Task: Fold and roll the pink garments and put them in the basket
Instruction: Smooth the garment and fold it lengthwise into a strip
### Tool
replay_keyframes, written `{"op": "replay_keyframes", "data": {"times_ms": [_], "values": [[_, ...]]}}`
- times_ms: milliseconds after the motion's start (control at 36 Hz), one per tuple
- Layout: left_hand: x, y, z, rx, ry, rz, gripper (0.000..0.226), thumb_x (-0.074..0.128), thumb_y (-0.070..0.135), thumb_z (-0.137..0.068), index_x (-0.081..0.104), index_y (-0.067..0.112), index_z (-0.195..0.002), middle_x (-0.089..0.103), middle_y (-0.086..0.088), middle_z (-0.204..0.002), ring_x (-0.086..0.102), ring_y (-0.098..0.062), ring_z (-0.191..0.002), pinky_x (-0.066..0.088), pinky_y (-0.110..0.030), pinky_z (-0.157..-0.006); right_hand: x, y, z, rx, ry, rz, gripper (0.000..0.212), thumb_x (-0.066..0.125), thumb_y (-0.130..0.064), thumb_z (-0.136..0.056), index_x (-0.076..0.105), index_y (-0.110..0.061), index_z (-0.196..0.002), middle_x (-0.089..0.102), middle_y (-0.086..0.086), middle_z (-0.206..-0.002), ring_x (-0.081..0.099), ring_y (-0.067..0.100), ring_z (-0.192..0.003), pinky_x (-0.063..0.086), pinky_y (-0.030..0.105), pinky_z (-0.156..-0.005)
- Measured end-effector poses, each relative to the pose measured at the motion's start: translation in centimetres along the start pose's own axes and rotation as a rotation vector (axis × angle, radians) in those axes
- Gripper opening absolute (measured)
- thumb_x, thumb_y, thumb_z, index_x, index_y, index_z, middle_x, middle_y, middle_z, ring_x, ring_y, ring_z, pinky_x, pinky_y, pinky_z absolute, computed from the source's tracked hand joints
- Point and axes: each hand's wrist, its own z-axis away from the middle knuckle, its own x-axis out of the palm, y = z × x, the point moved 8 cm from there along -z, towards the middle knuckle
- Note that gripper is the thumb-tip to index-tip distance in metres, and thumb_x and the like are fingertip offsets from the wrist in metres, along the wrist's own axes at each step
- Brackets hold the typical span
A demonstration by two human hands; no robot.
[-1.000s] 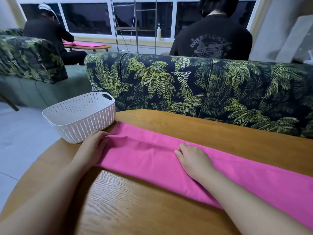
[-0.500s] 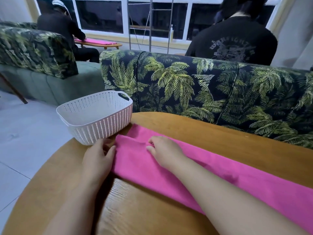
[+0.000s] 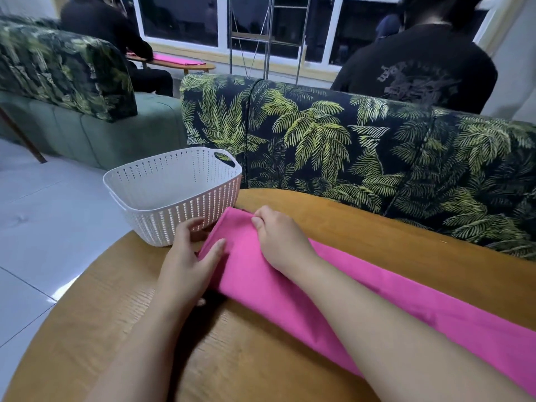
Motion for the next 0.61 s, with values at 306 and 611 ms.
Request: {"op": "replay_keyframes", "data": {"times_ms": [306,611], "values": [[-2.4,-0.4,0.2,-0.063,0.124,-0.316,0.031,0.066,0.025,-0.087,0.057,0.012,-0.114,0.058,0.001,-0.080,0.062,-0.031,-0.089,0.042,-0.033,-0.073,1.7,1.8,-1.4,0.078,-0.084,0.228,0.025,0.039,-0.033,-0.102,0.057,-0.017,-0.102,0.063,0.014,-0.107,0.058,0.035,-0.099,0.035,0.035,-0.065],[-1.9,-1.2,0.2,-0.098,0.066,-0.404,0.018,0.063,0.031,-0.088,0.059,0.022,-0.103,0.063,0.001,-0.086,0.062,-0.030,-0.094,0.047,-0.037,-0.079,1.5,0.9,-4.3,0.082,-0.106,0.352,0.030,0.039,-0.032,-0.102,0.060,-0.016,-0.116,0.061,0.013,-0.122,0.056,0.034,-0.112,0.034,0.032,-0.073]]}}
